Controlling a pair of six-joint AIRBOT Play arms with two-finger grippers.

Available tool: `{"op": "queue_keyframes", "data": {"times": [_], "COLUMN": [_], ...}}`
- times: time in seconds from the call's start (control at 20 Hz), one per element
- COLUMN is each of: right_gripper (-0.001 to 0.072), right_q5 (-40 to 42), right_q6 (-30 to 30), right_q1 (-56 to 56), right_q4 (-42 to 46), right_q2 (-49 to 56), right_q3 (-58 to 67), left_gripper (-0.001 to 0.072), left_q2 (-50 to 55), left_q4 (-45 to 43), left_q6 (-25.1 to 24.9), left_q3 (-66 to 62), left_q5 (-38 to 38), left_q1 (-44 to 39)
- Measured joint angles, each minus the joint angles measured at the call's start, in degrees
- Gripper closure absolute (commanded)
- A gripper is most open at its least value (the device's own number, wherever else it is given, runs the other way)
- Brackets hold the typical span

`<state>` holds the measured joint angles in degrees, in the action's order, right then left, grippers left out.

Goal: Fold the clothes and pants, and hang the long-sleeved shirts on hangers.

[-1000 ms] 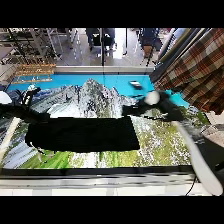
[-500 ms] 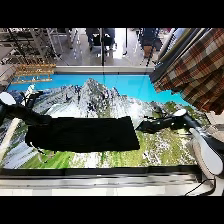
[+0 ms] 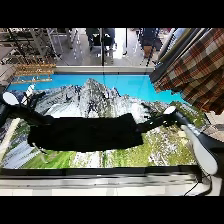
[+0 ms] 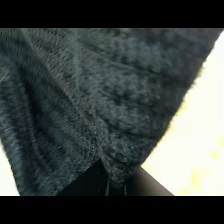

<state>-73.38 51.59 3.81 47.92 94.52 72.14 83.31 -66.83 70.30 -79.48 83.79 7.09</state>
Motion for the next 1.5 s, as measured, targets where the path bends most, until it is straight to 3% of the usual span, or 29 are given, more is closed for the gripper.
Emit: {"op": "queue_keyframes", "data": {"times": [0.25, 0.45, 0.7, 0.85, 1.0, 1.05, 1.1, 1.15, 1.3, 1.5], "right_gripper": [0.0667, 0.0667, 0.0666, 0.0666, 0.0662, 0.0603, 0.0334, 0.0118, 0.019, 0.019], "right_q5": [-1.7, -6.8, -6.1, 1.1, 13.4, 18.0, 21.1, 22.9, 20.7, 11.5], "right_q6": [16.4, 25.7, 38.2, 43.6, 46.3, 46.6, 46.8, 46.1, 41.4, 39.8], "right_q1": [6.3, 4.5, -14.3, -29.2, -41.5, -44.6, -46.9, -48.7, -49.6, -41.4], "right_q4": [19.6, 23.7, 23.3, 23.8, 23.2, 22.0, 20.4, 18.2, 14.4, 19.1], "right_q2": [-12.1, -17.7, -18.8, -14.0, -5.1, -1.0, 2.9, 6.9, 13.3, 9.1], "right_q3": [4.2, 9.9, 17.0, 18.2, 19.1, 20.2, 21.8, 24.2, 32.4, 39.3], "left_gripper": [0.0685, 0.0686, 0.0684, 0.0685, 0.0685, 0.0685, 0.0685, 0.0685, 0.0685, 0.0685], "left_q2": [3.1, 9.7, 13.9, 8.7, -1.2, -4.4, -7.5, -9.9, -14.0, -13.3], "left_q4": [0.0, 0.0, -0.3, -0.1, -0.2, -0.2, -0.4, 0.0, 0.0, 1.5], "left_q6": [0.0, 0.5, 2.1, 3.1, 5.5, 6.1, 6.5, 6.5, 6.2, 5.2], "left_q3": [0.9, 1.4, 0.6, -2.9, -5.0, -5.3, -5.6, -5.7, -5.7, -3.7], "left_q5": [-2.8, -7.2, -9.5, -2.9, 3.2, 4.4, 5.0, 5.8, 6.3, 3.3], "left_q1": [-5.7, -11.5, -13.6, -10.4, -4.7, -3.0, -1.6, -0.8, -0.3, -2.7]}}
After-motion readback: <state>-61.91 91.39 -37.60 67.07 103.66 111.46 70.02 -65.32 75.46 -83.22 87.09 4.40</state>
